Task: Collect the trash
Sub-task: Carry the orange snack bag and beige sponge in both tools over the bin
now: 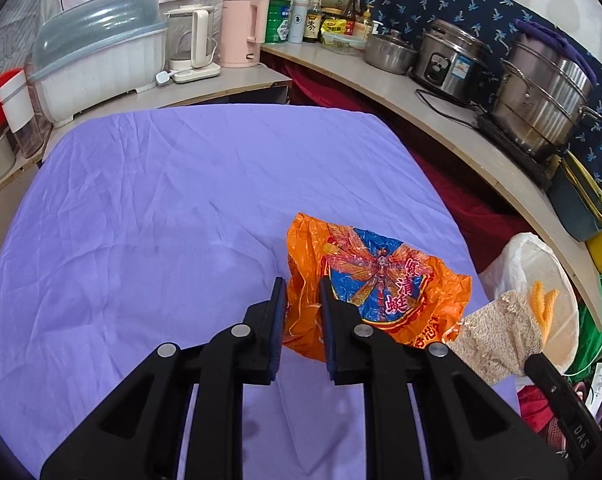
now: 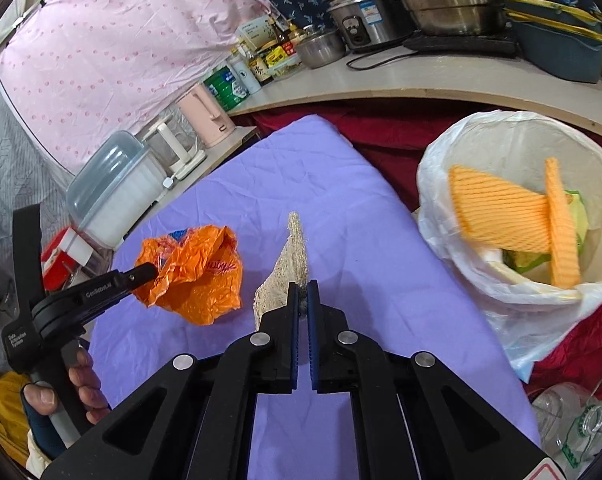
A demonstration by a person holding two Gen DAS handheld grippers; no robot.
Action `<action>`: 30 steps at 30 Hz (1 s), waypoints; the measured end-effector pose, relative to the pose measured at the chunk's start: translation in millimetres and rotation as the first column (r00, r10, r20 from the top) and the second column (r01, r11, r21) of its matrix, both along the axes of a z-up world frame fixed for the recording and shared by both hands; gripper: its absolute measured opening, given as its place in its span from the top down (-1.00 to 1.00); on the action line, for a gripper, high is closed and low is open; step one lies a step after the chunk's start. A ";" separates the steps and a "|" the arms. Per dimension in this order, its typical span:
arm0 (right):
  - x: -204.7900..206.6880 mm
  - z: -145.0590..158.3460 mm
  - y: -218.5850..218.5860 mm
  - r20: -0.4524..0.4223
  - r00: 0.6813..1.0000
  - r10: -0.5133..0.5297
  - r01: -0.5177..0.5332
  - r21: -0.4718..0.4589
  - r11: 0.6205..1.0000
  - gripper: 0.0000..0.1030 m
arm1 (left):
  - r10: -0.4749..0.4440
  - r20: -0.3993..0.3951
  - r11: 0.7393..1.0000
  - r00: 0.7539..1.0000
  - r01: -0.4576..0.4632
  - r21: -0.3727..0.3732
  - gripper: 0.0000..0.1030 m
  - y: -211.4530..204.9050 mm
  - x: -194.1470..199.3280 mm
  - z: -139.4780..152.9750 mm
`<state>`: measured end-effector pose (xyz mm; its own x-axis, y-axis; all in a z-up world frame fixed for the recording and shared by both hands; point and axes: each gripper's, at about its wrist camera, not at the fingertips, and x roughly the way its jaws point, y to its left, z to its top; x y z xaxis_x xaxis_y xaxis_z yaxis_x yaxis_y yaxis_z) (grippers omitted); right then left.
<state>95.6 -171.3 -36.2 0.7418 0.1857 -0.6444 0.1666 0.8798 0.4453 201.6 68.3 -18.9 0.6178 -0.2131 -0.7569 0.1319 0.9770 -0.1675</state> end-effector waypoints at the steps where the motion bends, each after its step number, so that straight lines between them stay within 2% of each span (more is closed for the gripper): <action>1: -4.9 2.6 -3.0 0.006 1.000 -0.007 0.007 0.001 1.000 0.91 | -0.003 0.005 1.000 1.000 0.003 0.001 0.69 -1.6 -4.7 3.2; 13: -63.0 38.9 -53.0 0.089 0.990 -0.112 0.111 0.006 0.994 0.91 | -0.078 0.063 0.997 0.995 0.078 0.002 0.69 -39.2 -55.4 36.1; 24: -110.3 58.5 -108.1 0.140 0.967 -0.213 0.213 0.010 0.977 0.91 | -0.185 0.101 0.983 0.978 0.184 0.015 0.69 -101.2 -88.6 58.8; 30: -128.1 62.0 -137.4 0.155 0.953 -0.262 0.263 0.012 0.965 0.91 | -0.239 0.110 0.971 0.965 0.237 0.032 0.69 -135.7 -98.8 61.6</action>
